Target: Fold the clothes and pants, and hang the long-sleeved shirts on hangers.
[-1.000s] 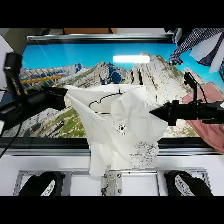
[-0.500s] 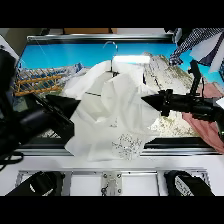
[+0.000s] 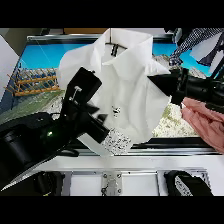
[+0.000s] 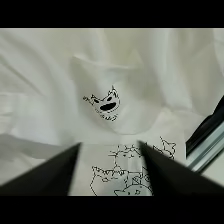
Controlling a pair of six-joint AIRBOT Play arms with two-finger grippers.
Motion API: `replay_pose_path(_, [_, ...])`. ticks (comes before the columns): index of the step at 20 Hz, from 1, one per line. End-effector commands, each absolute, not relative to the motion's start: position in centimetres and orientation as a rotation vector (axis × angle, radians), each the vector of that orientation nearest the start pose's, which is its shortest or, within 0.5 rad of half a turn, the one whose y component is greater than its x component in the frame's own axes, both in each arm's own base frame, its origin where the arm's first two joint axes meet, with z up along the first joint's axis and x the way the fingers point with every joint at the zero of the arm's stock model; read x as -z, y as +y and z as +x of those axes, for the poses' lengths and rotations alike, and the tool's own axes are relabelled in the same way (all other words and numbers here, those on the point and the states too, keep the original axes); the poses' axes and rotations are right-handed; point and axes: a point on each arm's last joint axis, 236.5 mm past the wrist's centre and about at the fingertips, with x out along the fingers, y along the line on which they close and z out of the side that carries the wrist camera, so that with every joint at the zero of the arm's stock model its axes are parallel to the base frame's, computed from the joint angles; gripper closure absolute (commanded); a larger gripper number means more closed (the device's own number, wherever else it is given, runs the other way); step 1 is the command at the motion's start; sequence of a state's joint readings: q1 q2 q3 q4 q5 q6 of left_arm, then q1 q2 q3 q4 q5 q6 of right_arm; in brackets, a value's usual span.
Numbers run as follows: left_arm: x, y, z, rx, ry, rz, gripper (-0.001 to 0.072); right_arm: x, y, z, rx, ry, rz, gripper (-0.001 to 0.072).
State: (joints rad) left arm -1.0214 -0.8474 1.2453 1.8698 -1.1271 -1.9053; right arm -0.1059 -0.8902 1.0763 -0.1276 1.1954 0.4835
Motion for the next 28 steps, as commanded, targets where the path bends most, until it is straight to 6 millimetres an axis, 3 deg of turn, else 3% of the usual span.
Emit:
replay_pose_path(1, [-23.1, -26.9, 26.2, 0.611, 0.598, 0.201, 0.0124, -32.0, 18.1, 31.8, -1.017, 0.136, 0.206, 0.0706])
replay_pose_path(5, [-28.3, -24.0, 29.0, 0.525, 0.507, 0.095, 0.0123, -32.7, 16.6, 32.6, -0.945, 0.104, 0.201, 0.0706])
replay_pose_path(8, [-29.0, -22.7, 29.9, 0.488, 0.493, 0.075, 0.0125, -33.8, 12.9, 34.3, -0.798, 0.055, 0.19, 0.0706])
replay_pose_path(9, [-28.9, -22.6, 30.1, 0.482, 0.496, 0.076, 0.0218, -34.2, 11.2, 34.8, -0.736, 0.035, 0.184, 0.0706])
replay_pose_path(11, [-28.7, -22.8, 30.3, 0.481, 0.499, 0.082, 0.0638, -35.0, 6.7, 36.0, -0.563, 0.006, 0.19, 0.0706])
replay_pose_path(12, [-28.5, -23.1, 30.5, 0.483, 0.5, 0.088, 0.0692, -35.1, 3.8, 36.5, -0.458, 0.004, 0.189, 0.0706])
replay_pose_path(16, [-26.6, -24.2, 31.5, 0.478, 0.537, 0.113, 0.0692, -36.0, -7.5, 36.3, -0.062, 0.008, 0.155, 0.0706])
replay_pose_path(20, [-25.1, -25.2, 32.4, 0.477, 0.563, 0.133, 0.0692, -38.6, -17.8, 32.9, 0.328, -0.023, 0.072, 0.0706])
replay_pose_path(25, [-24.7, -25.9, 33.0, 0.485, 0.556, 0.135, 0.0692, -41.3, -26.5, 27.4, 0.708, 0.009, -0.035, 0.0706])
replay_pose_path(28, [-24.8, -26.0, 33.0, 0.487, 0.552, 0.139, 0.0692, -44.3, -29.4, 25.1, 0.841, -0.023, -0.068, 0.0706])
